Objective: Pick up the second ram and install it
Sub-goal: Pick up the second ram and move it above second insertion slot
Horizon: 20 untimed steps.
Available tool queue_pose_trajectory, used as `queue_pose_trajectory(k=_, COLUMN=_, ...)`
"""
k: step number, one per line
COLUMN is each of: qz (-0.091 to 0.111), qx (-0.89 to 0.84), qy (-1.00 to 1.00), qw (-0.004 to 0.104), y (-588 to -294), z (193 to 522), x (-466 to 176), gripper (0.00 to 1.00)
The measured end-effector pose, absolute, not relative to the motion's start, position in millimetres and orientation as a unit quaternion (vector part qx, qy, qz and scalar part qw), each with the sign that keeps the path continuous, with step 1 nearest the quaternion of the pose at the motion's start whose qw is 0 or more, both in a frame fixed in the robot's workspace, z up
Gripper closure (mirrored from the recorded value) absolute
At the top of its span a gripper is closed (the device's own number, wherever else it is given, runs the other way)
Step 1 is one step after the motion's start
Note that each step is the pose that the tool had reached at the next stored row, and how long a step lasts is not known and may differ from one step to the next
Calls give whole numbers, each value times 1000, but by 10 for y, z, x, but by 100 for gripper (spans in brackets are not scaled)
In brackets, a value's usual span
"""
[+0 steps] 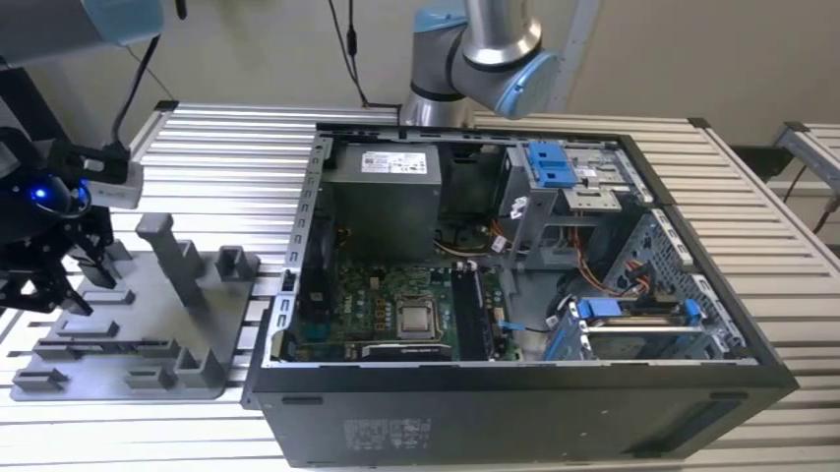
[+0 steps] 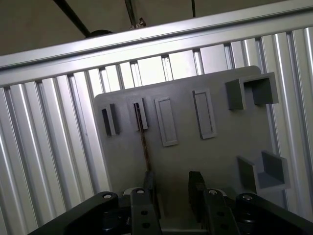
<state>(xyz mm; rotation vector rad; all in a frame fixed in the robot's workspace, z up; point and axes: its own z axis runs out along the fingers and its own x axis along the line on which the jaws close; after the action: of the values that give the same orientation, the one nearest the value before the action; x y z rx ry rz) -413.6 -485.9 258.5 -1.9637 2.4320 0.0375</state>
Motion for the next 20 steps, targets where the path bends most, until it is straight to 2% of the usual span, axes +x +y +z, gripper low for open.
queue_pose_trajectory(k=20, qz=13, qx=-638, qy=770, qw=7, y=-4866, z=2438, x=-4137, gripper=58)
